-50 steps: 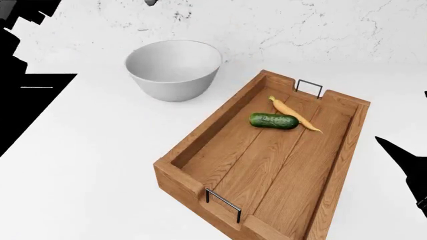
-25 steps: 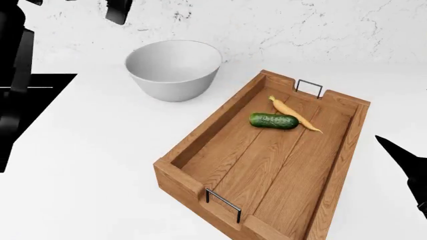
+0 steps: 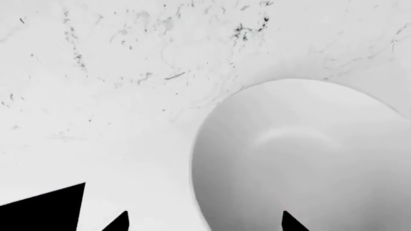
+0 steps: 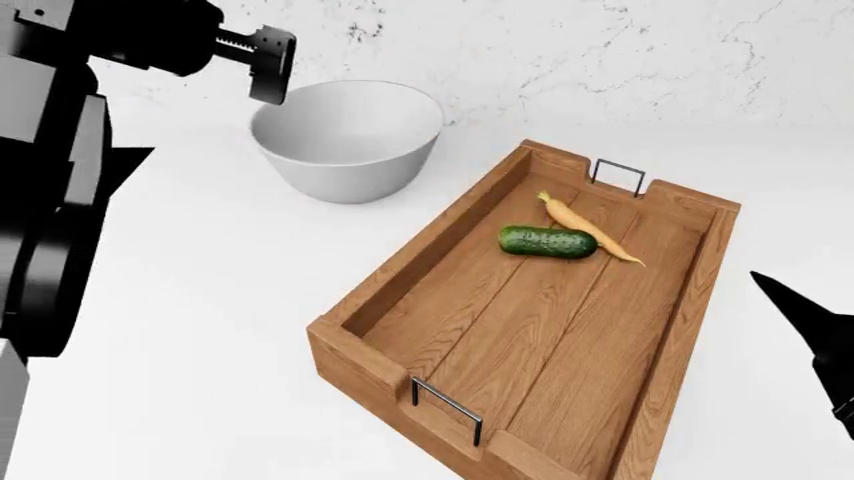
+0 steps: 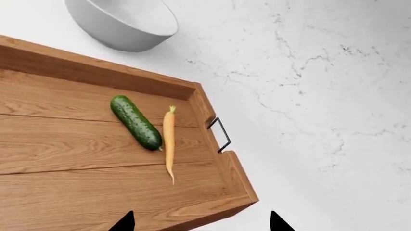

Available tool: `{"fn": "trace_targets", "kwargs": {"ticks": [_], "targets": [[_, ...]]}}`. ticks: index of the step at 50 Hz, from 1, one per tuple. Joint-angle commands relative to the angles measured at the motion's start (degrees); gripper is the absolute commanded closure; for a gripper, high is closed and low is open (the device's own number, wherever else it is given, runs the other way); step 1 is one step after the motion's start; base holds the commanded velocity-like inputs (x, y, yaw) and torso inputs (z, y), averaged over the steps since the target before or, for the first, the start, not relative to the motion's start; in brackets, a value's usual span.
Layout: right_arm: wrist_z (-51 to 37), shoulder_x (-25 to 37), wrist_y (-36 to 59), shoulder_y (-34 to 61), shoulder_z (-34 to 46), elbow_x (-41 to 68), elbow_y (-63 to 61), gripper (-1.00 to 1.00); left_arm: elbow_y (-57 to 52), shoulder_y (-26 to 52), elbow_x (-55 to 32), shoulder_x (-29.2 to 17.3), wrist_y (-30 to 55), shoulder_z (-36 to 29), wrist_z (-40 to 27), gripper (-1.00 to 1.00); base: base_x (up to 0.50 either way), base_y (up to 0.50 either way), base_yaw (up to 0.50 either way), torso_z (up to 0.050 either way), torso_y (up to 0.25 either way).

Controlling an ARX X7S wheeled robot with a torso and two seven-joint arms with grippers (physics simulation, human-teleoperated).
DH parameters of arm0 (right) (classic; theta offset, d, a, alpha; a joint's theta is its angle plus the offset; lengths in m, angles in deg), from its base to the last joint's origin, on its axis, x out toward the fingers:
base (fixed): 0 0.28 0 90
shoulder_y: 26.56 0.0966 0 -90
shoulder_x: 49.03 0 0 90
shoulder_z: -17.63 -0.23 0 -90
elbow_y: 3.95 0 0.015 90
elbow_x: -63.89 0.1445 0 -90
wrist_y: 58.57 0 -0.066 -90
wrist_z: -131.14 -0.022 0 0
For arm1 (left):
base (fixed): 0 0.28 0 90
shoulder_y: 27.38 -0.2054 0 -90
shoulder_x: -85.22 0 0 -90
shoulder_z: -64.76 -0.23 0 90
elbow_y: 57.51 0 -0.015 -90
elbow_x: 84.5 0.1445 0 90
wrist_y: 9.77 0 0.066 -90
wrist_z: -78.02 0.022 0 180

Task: Place the two vegetables and bowl onto the tray for setting up a vegetable dip station.

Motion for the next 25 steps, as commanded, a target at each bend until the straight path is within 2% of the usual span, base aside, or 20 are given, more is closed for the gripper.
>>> {"fn": "trace_targets", "kwargs": {"ticks": [1,16,23,24,25], "targets": [[-0.97,0.0,0.69,0.03,-0.7,1.13,0.08,-1.0,0.16,-1.66,0.58,-0.16,-0.44,4.85,-1.05,-1.0,0.0,0.0,0.0,0.0,0.0],[-1.91,0.0,1.8,-0.1,-1.48,2.17,0.04,-1.0,0.16,-2.12,0.27,-0.54,-0.93,12.43,-2.89,-1.0,0.0,0.0,0.0,0.0,0.0],[-2.31,0.0,1.94,-0.33,-1.68,2.47,0.0,-1.0,0.16,-2.56,0.82,-0.28,-1.22,13.49,-2.82,-1.0,0.0,0.0,0.0,0.0,0.0],[-2.23,0.0,2.04,-0.28,-1.78,2.54,0.04,-1.0,0.16,-2.93,2.37,0.15,-3.18,10.02,1.12,-1.0,0.0,0.0,0.0,0.0,0.0],[-2.45,0.0,1.92,-0.42,-1.71,2.63,-0.02,-1.0,0.16,-2.81,1.1,-0.14,-2.49,12.5,-1.56,-1.0,0.0,0.0,0.0,0.0,0.0]]}}
